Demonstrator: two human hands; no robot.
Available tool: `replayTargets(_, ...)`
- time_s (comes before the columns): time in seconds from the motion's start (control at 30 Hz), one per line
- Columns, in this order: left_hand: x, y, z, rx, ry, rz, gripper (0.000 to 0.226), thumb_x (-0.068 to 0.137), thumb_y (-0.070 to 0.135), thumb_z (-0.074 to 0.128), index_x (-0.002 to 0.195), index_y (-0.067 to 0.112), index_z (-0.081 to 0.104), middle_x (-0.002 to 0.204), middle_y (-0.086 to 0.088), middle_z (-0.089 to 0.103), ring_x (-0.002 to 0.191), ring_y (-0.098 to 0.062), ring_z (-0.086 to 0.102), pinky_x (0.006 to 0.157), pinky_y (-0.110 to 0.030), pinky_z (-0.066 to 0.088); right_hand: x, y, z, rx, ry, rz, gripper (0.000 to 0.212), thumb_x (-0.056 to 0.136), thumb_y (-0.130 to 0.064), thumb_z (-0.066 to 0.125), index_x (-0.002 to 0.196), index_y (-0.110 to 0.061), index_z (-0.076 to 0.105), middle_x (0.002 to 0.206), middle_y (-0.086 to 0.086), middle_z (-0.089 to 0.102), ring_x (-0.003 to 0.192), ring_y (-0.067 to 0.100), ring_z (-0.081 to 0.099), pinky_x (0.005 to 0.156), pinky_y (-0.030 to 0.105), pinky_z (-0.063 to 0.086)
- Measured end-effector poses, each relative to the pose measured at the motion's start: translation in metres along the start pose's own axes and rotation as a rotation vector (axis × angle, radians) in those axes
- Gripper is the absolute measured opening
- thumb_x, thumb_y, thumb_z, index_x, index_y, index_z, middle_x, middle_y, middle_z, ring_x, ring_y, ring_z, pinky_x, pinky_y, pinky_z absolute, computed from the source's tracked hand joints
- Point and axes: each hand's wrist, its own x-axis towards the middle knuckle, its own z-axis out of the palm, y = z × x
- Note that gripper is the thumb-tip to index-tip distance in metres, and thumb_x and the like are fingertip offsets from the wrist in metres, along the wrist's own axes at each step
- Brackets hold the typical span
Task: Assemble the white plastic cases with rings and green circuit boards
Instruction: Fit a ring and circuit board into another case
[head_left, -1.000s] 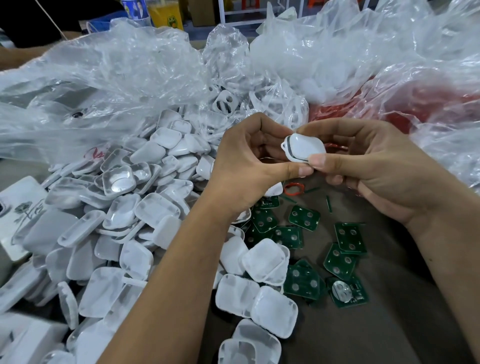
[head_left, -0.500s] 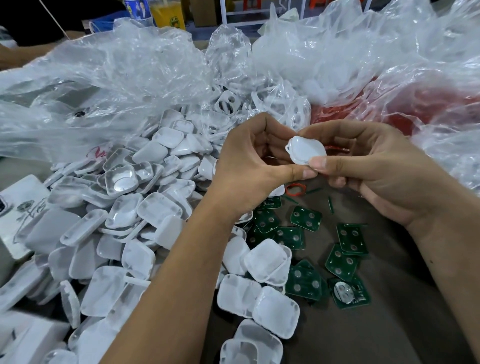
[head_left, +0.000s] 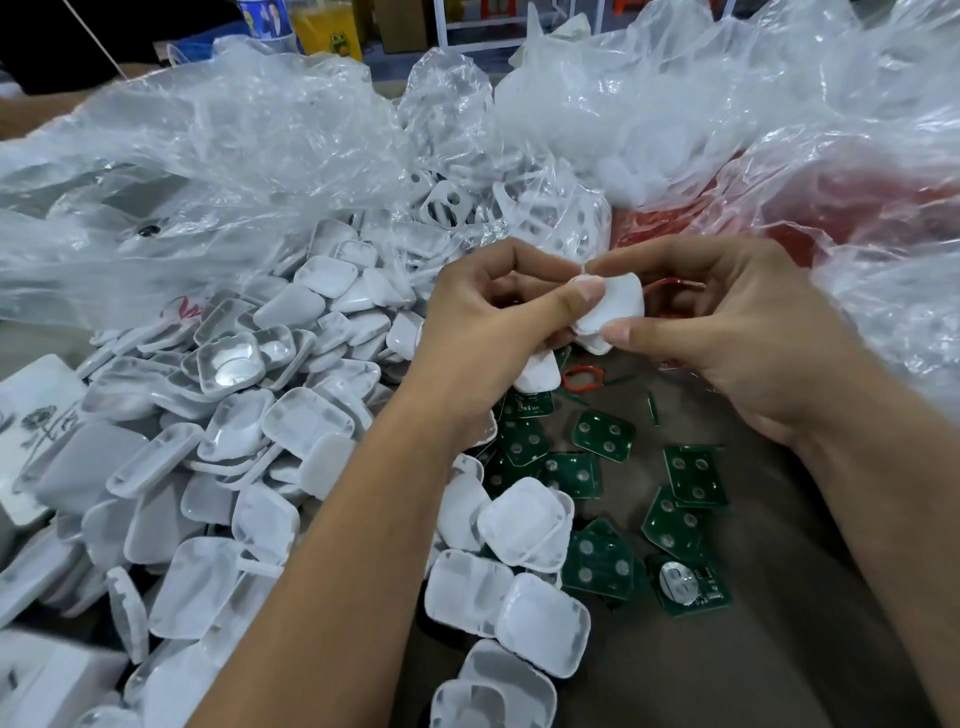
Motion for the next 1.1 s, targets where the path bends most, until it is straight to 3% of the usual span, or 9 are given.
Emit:
replayTargets(0.1, 0.001, -0.003, 0.003, 0.023, 0.099, -0.025, 0.014, 0.083, 0.011, 0.086, 0.078, 0.011, 0.072, 0.083, -0.023, 0.074, 0.066, -0.020, 0.070, 0.064, -0.031, 0.059, 0.000, 0.003, 0.003, -0.111, -0.021, -0.043, 0.043, 0.075, 0.004, 0.088, 0.106, -0.026, 0.082, 0.090, 0.005, 0.080, 0.082, 0.021, 0.076, 0.078, 0.038, 0.065)
replayTargets(0.27, 0.002, -0.003, 0.002, -0.030, 0.118, -0.046, 0.011, 0.082, 0.009, 0.085, 0.080, 0.008, 0.075, 0.084, -0.021, 0.077, 0.072, -0.024, 0.071, 0.064, -0.031, 0.058, 0.000, 0.006, 0.004, -0.101, -0.012, -0.052, 0.050, 0.076, 0.001, 0.088, 0.115, -0.029, 0.079, 0.099, 0.004, 0.079, 0.090, 0.022, 0.077, 0.082, 0.036, 0.064)
replayTargets(0.37, 0.003, -0.004, 0.002, -0.037, 0.144, -0.036, 0.010, 0.082, 0.010, 0.086, 0.081, 0.008, 0.076, 0.083, -0.020, 0.077, 0.071, -0.026, 0.071, 0.067, -0.035, 0.061, 0.002, 0.007, 0.004, 0.022, 0.031, 0.016, 0.046, 0.076, -0.005, 0.087, 0.117, -0.024, 0.077, 0.099, 0.009, 0.076, 0.081, 0.019, 0.073, 0.070, 0.025, 0.060)
replayTargets(0.43, 0.003, -0.004, 0.002, -0.039, 0.157, -0.027, 0.011, 0.081, 0.012, 0.087, 0.082, 0.008, 0.076, 0.082, -0.020, 0.077, 0.069, -0.026, 0.070, 0.069, -0.038, 0.062, 0.004, 0.007, 0.004, 0.157, 0.059, 0.101, 0.032, 0.077, -0.017, 0.082, 0.108, -0.013, 0.078, 0.089, 0.010, 0.075, 0.071, 0.015, 0.070, 0.056, 0.021, 0.054)
replayTargets(0.53, 0.002, -0.003, 0.004, -0.047, 0.165, -0.017, 0.013, 0.082, 0.013, 0.086, 0.085, 0.007, 0.075, 0.083, -0.021, 0.076, 0.068, -0.025, 0.070, 0.070, -0.039, 0.062, 0.004, 0.009, 0.004, 0.174, 0.078, 0.143, 0.025, 0.078, -0.023, 0.078, 0.092, -0.002, 0.076, 0.072, 0.011, 0.071, 0.058, 0.017, 0.065, 0.047, 0.021, 0.050)
replayTargets(0.7, -0.001, -0.004, 0.010, -0.083, 0.158, -0.011, 0.012, 0.084, 0.011, 0.084, 0.085, 0.008, 0.072, 0.079, -0.017, 0.073, 0.065, -0.019, 0.067, 0.064, -0.030, 0.058, 0.003, 0.011, 0.008, 0.106, 0.156, 0.044, 0.022, 0.079, -0.022, 0.078, 0.084, 0.000, 0.074, 0.063, 0.011, 0.069, 0.049, 0.016, 0.063, 0.045, 0.020, 0.051)
replayTargets(0.8, -0.001, -0.004, 0.011, -0.104, 0.130, -0.012, 0.016, 0.082, 0.007, 0.084, 0.091, 0.006, 0.071, 0.080, -0.016, 0.075, 0.073, -0.024, 0.073, 0.069, -0.034, 0.061, 0.006, 0.014, 0.009, 0.098, 0.189, 0.003, 0.016, 0.088, -0.014, 0.078, 0.087, 0.002, 0.073, 0.062, 0.011, 0.068, 0.048, 0.015, 0.063, 0.044, 0.020, 0.050)
replayTargets(0.9, -0.001, -0.003, 0.009, -0.029, 0.067, -0.034, 0.027, 0.079, 0.008, 0.087, 0.100, 0.007, 0.071, 0.092, -0.026, 0.074, 0.079, -0.028, 0.075, 0.075, -0.037, 0.062, 0.007, 0.016, 0.008, 0.070, 0.220, -0.022, 0.011, 0.091, -0.010, 0.077, 0.087, 0.000, 0.073, 0.058, 0.007, 0.067, 0.046, 0.013, 0.062, 0.044, 0.020, 0.050)
replayTargets(1.1, -0.002, -0.002, 0.008, 0.049, -0.002, -0.028, 0.023, 0.081, 0.010, 0.087, 0.095, 0.004, 0.069, 0.073, -0.021, 0.073, 0.057, -0.019, 0.067, 0.060, -0.033, 0.060, 0.006, 0.015, 0.007, -0.030, 0.218, -0.096, 0.013, 0.091, -0.011, 0.079, 0.102, -0.008, 0.073, 0.065, 0.006, 0.069, 0.049, 0.018, 0.065, 0.045, 0.023, 0.051)
